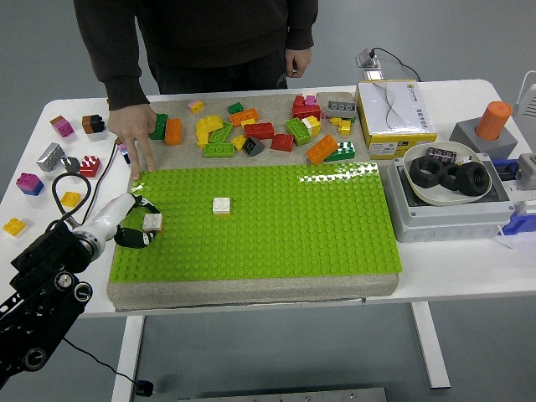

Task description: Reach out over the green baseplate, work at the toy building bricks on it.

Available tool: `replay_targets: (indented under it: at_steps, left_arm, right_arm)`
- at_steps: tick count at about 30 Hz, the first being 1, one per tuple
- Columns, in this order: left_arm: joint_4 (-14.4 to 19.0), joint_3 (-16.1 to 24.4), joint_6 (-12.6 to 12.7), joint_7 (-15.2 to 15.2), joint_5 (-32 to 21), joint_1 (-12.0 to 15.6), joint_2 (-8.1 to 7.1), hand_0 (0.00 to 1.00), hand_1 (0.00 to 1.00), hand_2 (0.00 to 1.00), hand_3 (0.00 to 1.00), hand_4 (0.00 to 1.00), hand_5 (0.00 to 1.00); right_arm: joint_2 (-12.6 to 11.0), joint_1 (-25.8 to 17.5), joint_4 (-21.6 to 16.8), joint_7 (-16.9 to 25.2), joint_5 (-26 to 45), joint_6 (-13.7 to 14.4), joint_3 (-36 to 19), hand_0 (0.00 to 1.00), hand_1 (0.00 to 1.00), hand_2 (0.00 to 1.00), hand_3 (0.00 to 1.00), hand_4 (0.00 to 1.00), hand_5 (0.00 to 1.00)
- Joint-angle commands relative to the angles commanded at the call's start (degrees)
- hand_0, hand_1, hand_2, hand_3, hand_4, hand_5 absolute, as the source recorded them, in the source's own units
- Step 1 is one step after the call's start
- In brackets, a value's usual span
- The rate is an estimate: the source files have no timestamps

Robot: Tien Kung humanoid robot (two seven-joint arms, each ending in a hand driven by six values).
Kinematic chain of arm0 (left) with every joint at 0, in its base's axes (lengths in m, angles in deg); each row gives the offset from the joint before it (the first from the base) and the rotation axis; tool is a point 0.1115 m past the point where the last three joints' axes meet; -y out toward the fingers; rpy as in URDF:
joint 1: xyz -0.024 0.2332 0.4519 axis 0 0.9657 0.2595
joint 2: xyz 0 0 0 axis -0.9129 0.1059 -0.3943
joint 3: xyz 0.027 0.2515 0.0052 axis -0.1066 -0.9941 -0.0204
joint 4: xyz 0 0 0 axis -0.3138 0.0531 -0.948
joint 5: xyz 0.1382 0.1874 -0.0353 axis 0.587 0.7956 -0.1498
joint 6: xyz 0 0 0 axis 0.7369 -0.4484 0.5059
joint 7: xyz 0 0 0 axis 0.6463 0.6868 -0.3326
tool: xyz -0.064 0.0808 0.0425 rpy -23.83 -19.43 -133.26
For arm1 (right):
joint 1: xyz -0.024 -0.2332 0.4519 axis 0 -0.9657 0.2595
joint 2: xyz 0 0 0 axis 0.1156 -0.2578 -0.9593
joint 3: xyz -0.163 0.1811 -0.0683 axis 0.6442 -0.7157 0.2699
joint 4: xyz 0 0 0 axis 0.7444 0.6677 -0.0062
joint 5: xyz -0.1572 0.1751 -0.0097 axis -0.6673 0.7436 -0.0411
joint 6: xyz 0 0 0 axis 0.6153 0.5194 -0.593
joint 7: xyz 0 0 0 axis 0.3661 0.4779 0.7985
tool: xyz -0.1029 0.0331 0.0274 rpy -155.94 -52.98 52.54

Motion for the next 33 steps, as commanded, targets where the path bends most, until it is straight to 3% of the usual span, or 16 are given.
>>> replay_targets:
  at_steps: [26,30,33]
  left_arm:
    - [-1.6,0.0,0.4,0.2,0.5,0.2,0.21,0.987,0.886,0.843,0.454,0.798,0.002]
    - [1.0,0.4,-0.7,-1.1,1.0,-0.3,-0.97,0.987,0.886,0.843,0.454,0.798,0.002]
    - [5.0,2.3,-1.6,-2.3,-0.2,-1.2,-3.73,0.986,0.886,0.843,0.458,0.789,0.002]
  right_arm:
    - [-0.2,0.3,0.0,-0.2,-1.5,0.2,0.5,0.579,0.595,0.631,0.640,0.622,0.807]
    - [-0.2,0.4,0.0,0.0,-1.6,0.4,0.6,0.579,0.595,0.631,0.640,0.622,0.807]
    - [-0.3,0.4,0.0,0.1,-1.6,0.5,0.5,0.579,0.594,0.630,0.640,0.621,0.810]
